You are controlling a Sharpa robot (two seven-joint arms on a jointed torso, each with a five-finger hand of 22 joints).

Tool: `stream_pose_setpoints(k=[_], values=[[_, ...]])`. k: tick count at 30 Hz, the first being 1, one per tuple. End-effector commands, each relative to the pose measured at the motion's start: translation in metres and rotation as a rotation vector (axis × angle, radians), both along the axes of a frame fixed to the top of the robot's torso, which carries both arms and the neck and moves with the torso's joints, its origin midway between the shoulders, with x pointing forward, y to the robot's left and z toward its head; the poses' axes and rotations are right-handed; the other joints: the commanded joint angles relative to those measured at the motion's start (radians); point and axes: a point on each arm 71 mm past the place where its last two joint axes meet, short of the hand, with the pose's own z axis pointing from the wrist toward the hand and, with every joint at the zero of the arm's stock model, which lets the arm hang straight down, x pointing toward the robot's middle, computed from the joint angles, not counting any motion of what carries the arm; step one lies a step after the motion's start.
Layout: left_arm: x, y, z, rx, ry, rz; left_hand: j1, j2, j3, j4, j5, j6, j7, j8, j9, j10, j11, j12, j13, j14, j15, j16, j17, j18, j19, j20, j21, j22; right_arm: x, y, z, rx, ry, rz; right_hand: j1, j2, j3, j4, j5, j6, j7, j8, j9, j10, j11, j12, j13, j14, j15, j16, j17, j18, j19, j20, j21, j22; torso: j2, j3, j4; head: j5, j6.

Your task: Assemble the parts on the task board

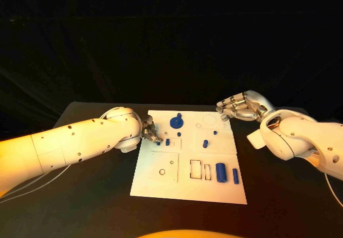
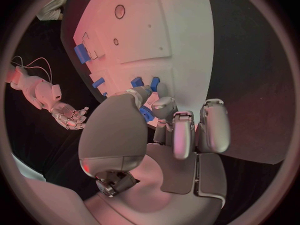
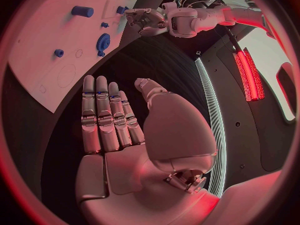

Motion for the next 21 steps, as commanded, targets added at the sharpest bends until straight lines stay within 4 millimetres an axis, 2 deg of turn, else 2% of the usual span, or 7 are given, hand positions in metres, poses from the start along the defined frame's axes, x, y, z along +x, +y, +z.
stream_pose_setpoints(k=[1,11,13,14,17,21], values=[[-0.0011,0.0009,-0.0036,0.021,0.033,-0.002,-0.009,0.001,-0.011,0.001,-0.005,0.000,0.001,-0.005,-0.001,-0.006,-0.001,0.001,0.000,0.094,-0.004,0.003,0.220,-0.011,0.002,-0.004,0.001,0.018,-0.0009,0.0015,0.0002,0.001,-0.003,0.015,-0.009,0.003,-0.006,0.002,0.004,-0.008,0.002,-0.003,0.001,-0.006,0.001,0.002,-0.001,-0.005,0.001,-0.002,-0.001,0.004,-0.003,0.001,-0.006,-0.002,0.000,0.0004,0.0004,-0.001,-0.001],[0.0002,0.0014,-0.0031,0.020,0.018,0.006,-0.022,0.009,-0.066,0.008,-0.005,0.004,0.003,-0.011,0.000,-0.009,0.000,-0.001,-0.003,0.094,-0.003,0.003,0.221,-0.011,0.002,-0.005,0.000,0.018,-0.0011,0.0015,0.0003,0.001,-0.003,0.015,-0.009,0.003,-0.006,0.002,0.004,-0.008,0.002,-0.003,0.001,-0.006,0.001,0.002,-0.001,-0.005,0.001,-0.002,-0.001,0.004,-0.003,0.001,-0.006,-0.002,0.000,0.0002,0.0004,-0.001,0.000],[0.0004,0.0018,-0.0025,0.012,0.009,0.013,-0.047,0.017,-0.104,0.008,-0.004,0.004,0.004,-0.015,0.000,-0.011,0.002,-0.003,-0.005,0.094,-0.002,0.003,0.220,-0.011,0.001,-0.004,-0.001,0.017,-0.0011,0.0014,0.0003,0.001,-0.003,0.015,-0.009,0.003,-0.006,0.002,0.004,-0.008,0.002,-0.003,0.001,-0.006,0.001,0.002,-0.001,-0.005,0.001,-0.002,-0.001,0.004,-0.003,0.001,-0.006,-0.002,0.000,0.0001,0.0007,-0.001,0.001],[0.0005,0.0022,-0.0020,0.002,0.002,0.020,-0.075,0.027,-0.146,0.009,-0.004,0.004,0.005,-0.019,0.000,-0.015,0.003,-0.007,-0.010,0.094,-0.001,0.003,0.220,-0.010,-0.001,-0.003,-0.003,0.014,-0.0011,0.0014,0.0003,0.001,-0.003,0.014,-0.009,0.003,-0.006,0.002,0.004,-0.008,0.002,-0.003,0.001,-0.006,0.001,0.002,-0.001,-0.005,0.001,-0.002,-0.001,0.004,-0.003,0.001,-0.006,-0.002,0.000,0.0001,0.0007,-0.001,0.001],[0.0006,0.0032,-0.0008,-0.022,-0.010,0.037,-0.116,0.048,-0.224,0.010,-0.004,-0.003,0.011,-0.026,0.001,-0.036,0.009,-0.041,-0.050,0.094,0.002,0.003,0.220,-0.009,-0.005,-0.001,-0.008,0.008,-0.0011,0.0012,0.0003,0.001,-0.003,0.014,-0.011,0.003,-0.008,0.003,0.005,-0.009,0.002,-0.003,0.001,-0.007,0.001,0.002,-0.001,-0.006,0.002,-0.002,-0.002,0.004,-0.003,0.002,-0.007,-0.003,0.000,-0.0002,0.0012,-0.002,0.003],[0.0006,0.0052,0.0014,-0.064,-0.026,0.065,-0.153,0.066,-0.282,0.010,-0.006,-0.010,0.017,-0.029,0.004,-0.053,0.013,-0.067,-0.083,0.094,0.005,0.002,0.220,-0.006,-0.010,0.001,-0.013,0.000,-0.0010,0.0012,0.0003,0.001,-0.003,0.014,-0.011,0.003,-0.008,0.003,0.005,-0.009,0.002,-0.003,0.001,-0.007,0.001,0.002,-0.001,-0.006,0.002,-0.002,-0.002,0.004,-0.003,0.002,-0.007,-0.003,0.000,-0.0003,0.0006,-0.004,0.004]])
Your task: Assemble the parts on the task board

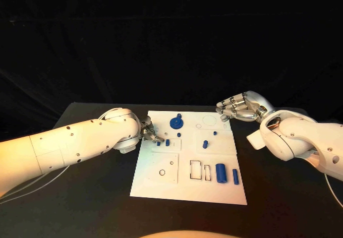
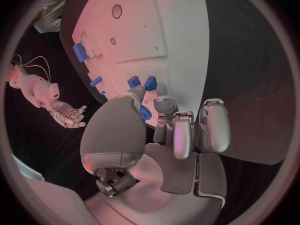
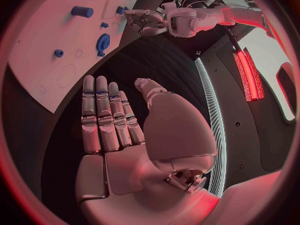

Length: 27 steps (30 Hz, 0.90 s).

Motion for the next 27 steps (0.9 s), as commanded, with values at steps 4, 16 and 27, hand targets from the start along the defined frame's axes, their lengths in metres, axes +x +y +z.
stream_pose_setpoints(k=[4,16,27], values=[[0.000,0.001,0.006,-0.084,-0.039,0.058,-0.025,0.020,-0.055,0.000,-0.006,-0.005,0.009,-0.006,0.005,-0.015,0.002,-0.019,-0.025,0.094,0.007,0.003,0.220,-0.005,-0.013,0.002,-0.010,-0.004,0.000,0.001,0.000,0.000,-0.004,0.013,-0.011,0.003,-0.005,0.000,0.005,-0.005,-0.001,-0.003,0.001,-0.008,0.001,0.002,-0.001,-0.006,0.002,-0.002,-0.001,0.004,-0.003,0.002,-0.003,-0.001,0.000,-0.0003,-0.0009,-0.002,0.004],[0.003,-0.001,0.019,-0.256,-0.103,0.086,0.021,0.055,-0.089,-0.002,-0.003,-0.058,0.031,-0.030,0.002,-0.118,0.021,-0.159,-0.179,0.085,0.022,-0.019,0.198,0.022,-0.098,0.011,-0.087,-0.123,0.000,0.000,0.000,-0.001,-0.004,0.009,-0.011,0.003,-0.005,0.000,0.005,-0.005,-0.001,-0.003,0.001,-0.008,0.001,0.002,-0.001,-0.006,0.002,-0.002,-0.001,0.004,-0.003,0.002,-0.003,-0.001,0.000,-0.0004,0.0002,-0.008,0.007],[0.007,-0.030,0.035,-0.371,-0.382,-0.155,0.357,0.009,0.049,-0.049,0.002,-0.196,0.126,-0.180,-0.179,-0.421,0.115,-0.405,-0.373,-0.196,0.105,-0.551,-0.307,0.114,-0.446,0.081,-0.509,-0.619,0.000,0.001,0.000,-0.001,-0.003,0.012,-0.012,0.004,-0.005,0.000,0.006,-0.006,-0.001,-0.003,0.001,-0.008,0.001,0.002,-0.001,-0.007,0.002,-0.002,-0.002,0.004,-0.003,0.002,-0.004,-0.003,0.002,-0.0019,0.0003,-0.018,0.013]])
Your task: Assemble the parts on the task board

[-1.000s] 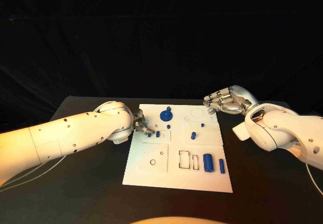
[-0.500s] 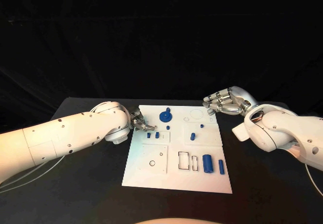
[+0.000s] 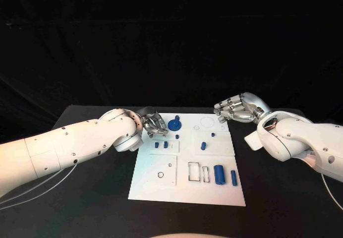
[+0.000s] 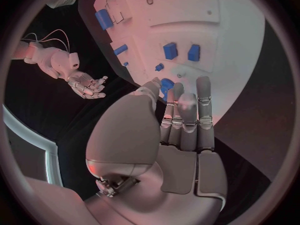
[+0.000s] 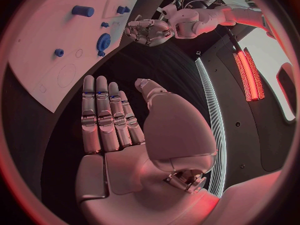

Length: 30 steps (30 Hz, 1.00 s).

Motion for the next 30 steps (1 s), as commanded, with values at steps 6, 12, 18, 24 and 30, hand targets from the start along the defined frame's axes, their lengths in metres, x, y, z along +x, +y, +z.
stream_pose_setpoints(k=[6,12,18,24,30], values=[[-0.001,-0.031,0.010,0.051,-0.346,-0.257,0.096,-0.069,0.086,-0.008,0.000,0.032,-0.002,-0.082,-0.151,-0.013,0.009,-0.129,-0.157,0.023,0.005,-0.065,-0.102,0.021,0.047,0.005,-0.043,-0.039,-0.001,0.002,0.000,0.001,-0.002,0.018,-0.005,-0.001,-0.005,0.000,0.006,-0.006,-0.001,-0.003,0.001,-0.009,0.001,0.002,-0.001,-0.007,0.002,-0.002,-0.001,0.004,-0.003,0.002,-0.004,-0.002,0.001,-0.0005,-0.0024,-0.005,0.002],[-0.001,-0.046,0.006,0.150,-0.417,-0.338,0.117,-0.086,0.118,-0.030,0.000,0.073,-0.004,-0.110,-0.223,0.014,0.008,-0.166,-0.231,0.090,0.000,0.034,-0.044,0.005,0.126,-0.001,0.034,0.047,-0.001,0.003,0.000,0.001,-0.002,0.021,-0.005,-0.001,-0.005,-0.001,0.007,-0.006,-0.001,-0.003,0.001,-0.009,0.001,0.002,-0.001,-0.007,0.002,-0.002,-0.002,0.004,-0.003,0.002,-0.004,-0.002,0.001,0.0001,-0.0021,-0.008,0.004],[0.001,-0.057,-0.002,0.261,-0.396,-0.390,0.100,-0.099,0.124,-0.033,-0.001,0.094,-0.011,-0.127,-0.264,-0.007,0.018,-0.214,-0.286,0.141,0.007,0.138,0.028,-0.020,0.218,0.004,0.150,0.187,-0.001,0.004,0.000,0.002,-0.002,0.024,-0.005,-0.001,-0.005,-0.001,0.007,-0.006,-0.001,-0.003,0.001,-0.009,0.001,0.002,-0.001,-0.007,0.002,-0.002,-0.002,0.004,-0.003,0.002,-0.004,-0.002,0.001,0.0004,-0.0042,-0.008,0.004],[0.003,-0.062,-0.008,0.334,-0.352,-0.411,0.088,-0.100,0.118,-0.035,-0.002,0.111,-0.016,-0.135,-0.289,-0.013,0.019,-0.246,-0.323,0.166,0.008,0.201,0.073,-0.034,0.264,0.005,0.215,0.266,-0.001,0.005,0.000,0.002,-0.002,0.024,-0.005,-0.001,-0.005,-0.001,0.007,-0.006,-0.001,-0.003,0.001,-0.009,0.001,0.002,-0.001,-0.007,0.002,-0.002,-0.002,0.004,-0.003,0.002,-0.004,-0.002,0.001,0.0009,-0.0024,-0.012,0.002],[0.005,-0.067,-0.011,0.365,-0.324,-0.424,0.083,-0.098,0.108,-0.038,-0.002,0.121,-0.015,-0.140,-0.303,-0.016,0.020,-0.265,-0.346,0.175,0.009,0.223,0.082,-0.043,0.292,0.006,0.253,0.313,-0.001,0.005,0.000,0.003,-0.002,0.025,-0.005,-0.001,-0.005,-0.001,0.007,-0.006,-0.001,-0.003,0.001,-0.009,0.001,0.002,-0.001,-0.007,0.002,-0.002,-0.002,0.004,-0.003,0.002,-0.004,-0.002,0.000,0.0002,-0.0012,-0.015,0.000]])
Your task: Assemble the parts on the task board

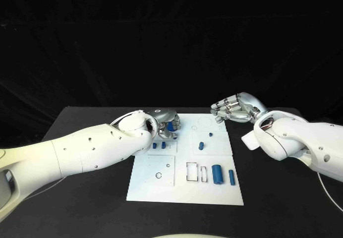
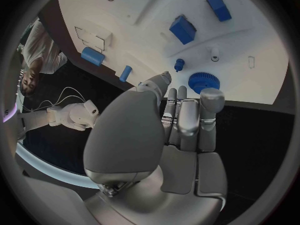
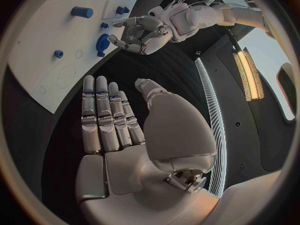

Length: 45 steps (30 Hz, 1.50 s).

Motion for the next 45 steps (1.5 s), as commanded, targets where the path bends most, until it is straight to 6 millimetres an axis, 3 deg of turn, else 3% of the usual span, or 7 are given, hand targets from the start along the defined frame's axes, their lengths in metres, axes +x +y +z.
stream_pose_setpoints(k=[1,13,26,45], values=[[0.000,-0.003,-0.005,0.085,0.024,-0.015,-0.012,0.004,-0.007,-0.002,-0.002,0.013,0.000,-0.003,-0.005,-0.001,-0.001,-0.008,-0.007,0.010,0.000,0.010,0.002,-0.020,0.015,0.001,0.014,0.018,-0.001,0.003,0.000,0.001,-0.003,0.019,-0.005,-0.001,-0.005,-0.001,0.007,-0.006,-0.001,-0.003,0.001,-0.009,0.001,0.002,-0.001,-0.007,0.002,-0.002,-0.001,0.004,-0.003,0.002,-0.004,-0.001,0.000,-0.0005,0.0008,-0.001,-0.002],[0.005,-0.006,-0.008,0.093,0.027,-0.016,-0.005,0.018,-0.004,-0.009,0.000,0.035,0.002,-0.006,-0.023,0.036,0.001,-0.020,-0.031,0.020,0.000,0.026,0.000,-0.028,0.040,0.002,0.048,0.060,-0.001,0.003,0.000,0.001,-0.003,0.021,-0.005,-0.001,-0.005,-0.001,0.007,-0.006,-0.001,-0.003,0.001,-0.009,0.001,0.002,-0.001,-0.007,0.002,-0.002,-0.001,0.004,-0.003,0.002,-0.004,-0.001,0.000,-0.0006,0.0014,-0.001,-0.003],[0.009,-0.007,-0.011,0.093,0.033,-0.028,0.008,0.034,0.034,-0.022,0.000,0.080,-0.009,-0.009,-0.040,0.112,-0.015,-0.043,-0.058,0.024,-0.012,0.038,-0.006,-0.031,0.045,-0.005,0.066,0.080,-0.001,0.005,0.000,0.002,-0.002,0.024,-0.005,-0.001,-0.005,-0.001,0.007,-0.006,-0.001,-0.003,0.001,-0.009,0.001,0.002,-0.001,-0.007,0.002,-0.002,-0.001,0.004,-0.003,0.002,-0.004,-0.001,0.000,0.0004,0.0004,-0.003,-0.010],[0.009,-0.010,-0.018,0.106,0.065,-0.040,-0.001,0.029,0.066,-0.038,-0.001,0.101,-0.009,-0.031,-0.061,0.164,-0.020,-0.088,-0.081,0.022,-0.017,0.044,-0.017,-0.032,0.043,-0.012,0.075,0.090,-0.001,0.005,0.000,0.002,-0.001,0.026,-0.005,-0.001,-0.005,-0.001,0.007,-0.006,-0.001,-0.003,0.001,-0.009,0.001,0.002,-0.001,-0.007,0.002,-0.002,-0.001,0.004,-0.003,0.002,-0.004,-0.001,-0.001,0.0001,0.0008,-0.006,-0.015]])
